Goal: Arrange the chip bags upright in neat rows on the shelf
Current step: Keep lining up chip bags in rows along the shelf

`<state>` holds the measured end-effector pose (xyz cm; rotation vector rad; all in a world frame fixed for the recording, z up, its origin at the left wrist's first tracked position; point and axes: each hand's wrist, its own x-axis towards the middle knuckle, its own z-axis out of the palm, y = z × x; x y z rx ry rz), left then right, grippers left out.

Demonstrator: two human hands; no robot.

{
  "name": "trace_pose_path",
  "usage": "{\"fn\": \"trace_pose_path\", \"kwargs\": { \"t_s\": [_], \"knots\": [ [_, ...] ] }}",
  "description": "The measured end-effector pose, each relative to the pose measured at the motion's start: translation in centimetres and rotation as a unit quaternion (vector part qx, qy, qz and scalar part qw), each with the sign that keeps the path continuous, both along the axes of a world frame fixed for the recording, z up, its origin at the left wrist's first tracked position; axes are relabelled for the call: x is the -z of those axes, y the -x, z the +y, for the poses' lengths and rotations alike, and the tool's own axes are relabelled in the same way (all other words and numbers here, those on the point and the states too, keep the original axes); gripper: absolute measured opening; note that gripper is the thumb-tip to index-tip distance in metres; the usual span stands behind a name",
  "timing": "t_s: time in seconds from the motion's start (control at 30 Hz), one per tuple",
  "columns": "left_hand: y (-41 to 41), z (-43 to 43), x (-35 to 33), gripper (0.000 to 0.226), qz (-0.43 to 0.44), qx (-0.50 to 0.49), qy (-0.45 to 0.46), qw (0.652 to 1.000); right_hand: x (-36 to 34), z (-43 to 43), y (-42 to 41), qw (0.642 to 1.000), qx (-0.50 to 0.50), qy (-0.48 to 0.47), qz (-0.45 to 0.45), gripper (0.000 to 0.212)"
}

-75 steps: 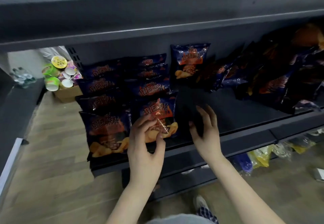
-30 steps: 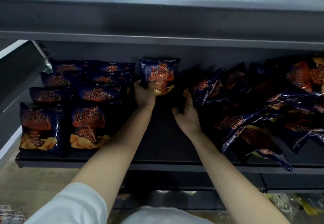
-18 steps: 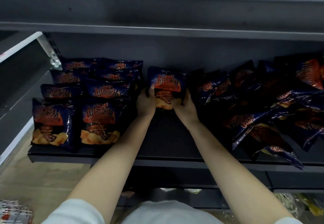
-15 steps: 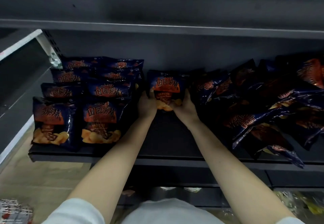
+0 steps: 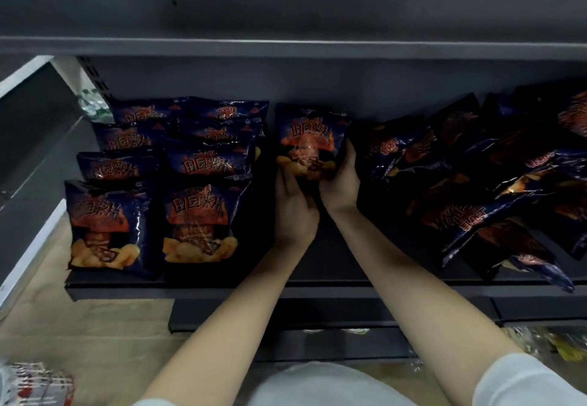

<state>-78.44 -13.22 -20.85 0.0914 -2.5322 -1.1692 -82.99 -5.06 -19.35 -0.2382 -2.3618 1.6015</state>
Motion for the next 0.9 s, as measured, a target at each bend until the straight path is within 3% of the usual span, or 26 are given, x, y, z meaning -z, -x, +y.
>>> {"fn": "trace_pose_path", "kwargs": {
  "t_s": [0.53,0.8,0.9],
  "knots": [
    [0.3,-0.4,-0.1,0.055,-0.013,0.017,0.010,1.000,-0.1,-1.0,2.1,0.995,-0.019,-0.091,0.045,0.075],
    [0.2,-0.4,0.0,0.048,0.021,0.048,0.006,0.999,-4.8,-0.4,-3.7,0.975,-0.016,-0.099,0.201,0.062],
    [0.0,-0.4,-0.1,0.050,0.023,0.042,0.014,0.999,-7.7,1.4,-5.5,0.956,-0.003,-0.152,0.250,0.053]
  ]
}}
